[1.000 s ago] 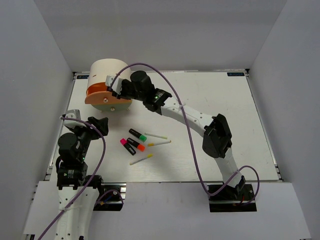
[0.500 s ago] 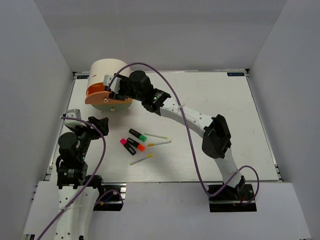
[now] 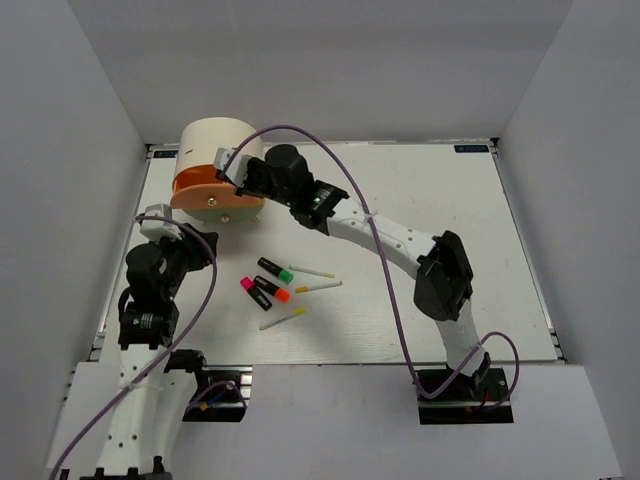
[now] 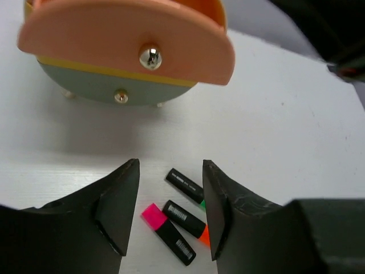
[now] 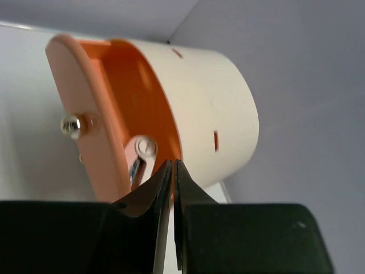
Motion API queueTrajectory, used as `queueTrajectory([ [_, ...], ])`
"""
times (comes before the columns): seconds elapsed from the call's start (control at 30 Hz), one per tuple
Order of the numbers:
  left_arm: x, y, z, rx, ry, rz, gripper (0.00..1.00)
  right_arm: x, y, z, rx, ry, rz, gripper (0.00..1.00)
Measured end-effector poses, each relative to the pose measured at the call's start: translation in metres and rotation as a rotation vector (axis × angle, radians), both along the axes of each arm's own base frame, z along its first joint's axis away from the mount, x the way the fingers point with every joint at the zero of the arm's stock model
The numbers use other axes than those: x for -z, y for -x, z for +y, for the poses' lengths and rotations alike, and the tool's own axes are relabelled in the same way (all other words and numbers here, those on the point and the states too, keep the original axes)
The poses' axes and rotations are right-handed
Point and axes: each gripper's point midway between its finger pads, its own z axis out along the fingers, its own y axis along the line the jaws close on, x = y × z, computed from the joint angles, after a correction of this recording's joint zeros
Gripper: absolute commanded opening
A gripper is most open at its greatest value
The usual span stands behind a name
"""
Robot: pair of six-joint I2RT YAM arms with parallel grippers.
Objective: Sort the stationery into containers
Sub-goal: Place the stapler in the drawer, then close the drawer in the storage box.
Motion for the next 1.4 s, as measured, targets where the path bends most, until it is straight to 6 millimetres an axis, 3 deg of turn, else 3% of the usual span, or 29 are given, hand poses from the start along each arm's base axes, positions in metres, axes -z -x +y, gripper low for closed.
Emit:
queueTrajectory([
  [0.13, 0.031, -0.017, -0.005, 0.028, 0.009, 0.122, 0.64, 0.003, 0.007, -0.049, 0.066, 0.029, 0.042, 0.12],
  [0.23, 0.048, -0.024, -0.006, 0.034, 0.013, 0.189, 0.62, -0.001, 0.017, -0.096, 0.113, 0.049, 0.08, 0.02],
  [0.37, 0.052, -0.033, -0.007, 0.04, 0.015, 0.207, 0.62, 0.006, 0.049, -0.157, 0.134, 0.053, 0.166, 0.0],
  [0.4, 0.051, -0.036, -0.008, 0.042, 0.015, 0.205, 0.62, 0.014, 0.063, -0.168, 0.12, 0.059, 0.193, 0.01],
  [0.47, 0.046, -0.043, -0.008, 0.044, 0.016, 0.198, 0.65, 0.038, 0.095, -0.188, 0.081, 0.076, 0.271, 0.18],
  [0.5, 0.045, -0.046, -0.008, 0.044, 0.015, 0.193, 0.66, 0.049, 0.107, -0.195, 0.066, 0.085, 0.308, 0.21],
  [0.6, 0.038, -0.055, -0.008, 0.048, 0.011, 0.16, 0.7, 0.081, 0.141, -0.215, 0.024, 0.113, 0.41, 0.2],
  [0.7, 0.034, -0.062, -0.008, 0.05, 0.007, 0.137, 0.71, 0.09, 0.163, -0.228, -0.003, 0.101, 0.462, 0.17],
  [0.87, 0.031, -0.075, -0.008, 0.05, 0.007, 0.13, 0.71, 0.074, 0.184, -0.237, -0.046, 0.036, 0.482, 0.17],
  [1.13, 0.028, -0.094, -0.004, 0.035, -0.008, 0.125, 0.68, 0.078, 0.19, -0.237, -0.056, 0.027, 0.513, 0.17],
  [1.4, 0.039, -0.111, 0.0, 0.015, -0.023, 0.152, 0.65, 0.085, 0.191, -0.238, -0.053, 0.037, 0.521, 0.18],
])
